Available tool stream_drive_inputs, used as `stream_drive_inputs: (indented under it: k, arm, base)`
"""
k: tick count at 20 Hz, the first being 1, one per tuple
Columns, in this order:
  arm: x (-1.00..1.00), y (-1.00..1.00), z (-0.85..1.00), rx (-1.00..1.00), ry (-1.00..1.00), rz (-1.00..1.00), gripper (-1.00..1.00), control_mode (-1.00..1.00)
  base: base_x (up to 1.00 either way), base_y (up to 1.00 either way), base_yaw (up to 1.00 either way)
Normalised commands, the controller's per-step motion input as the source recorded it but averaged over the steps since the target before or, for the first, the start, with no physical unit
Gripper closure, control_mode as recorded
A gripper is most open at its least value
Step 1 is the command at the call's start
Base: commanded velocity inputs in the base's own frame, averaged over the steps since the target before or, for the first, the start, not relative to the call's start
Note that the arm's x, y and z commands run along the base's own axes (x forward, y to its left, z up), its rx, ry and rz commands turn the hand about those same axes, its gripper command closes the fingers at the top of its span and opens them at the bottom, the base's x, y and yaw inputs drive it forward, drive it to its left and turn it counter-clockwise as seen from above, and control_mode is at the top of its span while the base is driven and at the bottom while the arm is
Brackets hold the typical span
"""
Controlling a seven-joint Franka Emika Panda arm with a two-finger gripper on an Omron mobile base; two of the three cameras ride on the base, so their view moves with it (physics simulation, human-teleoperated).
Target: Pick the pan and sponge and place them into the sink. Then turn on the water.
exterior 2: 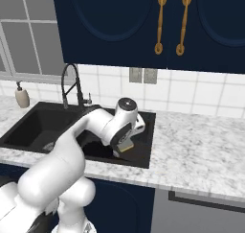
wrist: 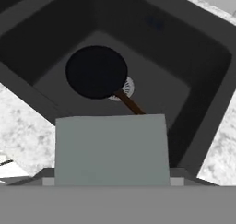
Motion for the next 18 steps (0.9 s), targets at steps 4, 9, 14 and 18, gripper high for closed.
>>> stream_drive_inputs:
  k: [4,9,14,18]
  arm:
    - [0.0,0.87,0.13,0.0,0.0,0.23,1.0,-1.0]
    - [0.06,0.85,0.06,0.0,0.0,0.25,1.0,-1.0]
    - [0.18,0.75,0.0,0.0,0.0,0.24,1.0,-1.0]
    - [0.3,0.51,0.0,0.0,0.01,0.2,1.0,-1.0]
  base:
    - [0.0,0.0,0.0]
    - [0.0,0.0,0.0]
    - [0.0,0.0,0.0]
    - [0.0,0.0,0.0]
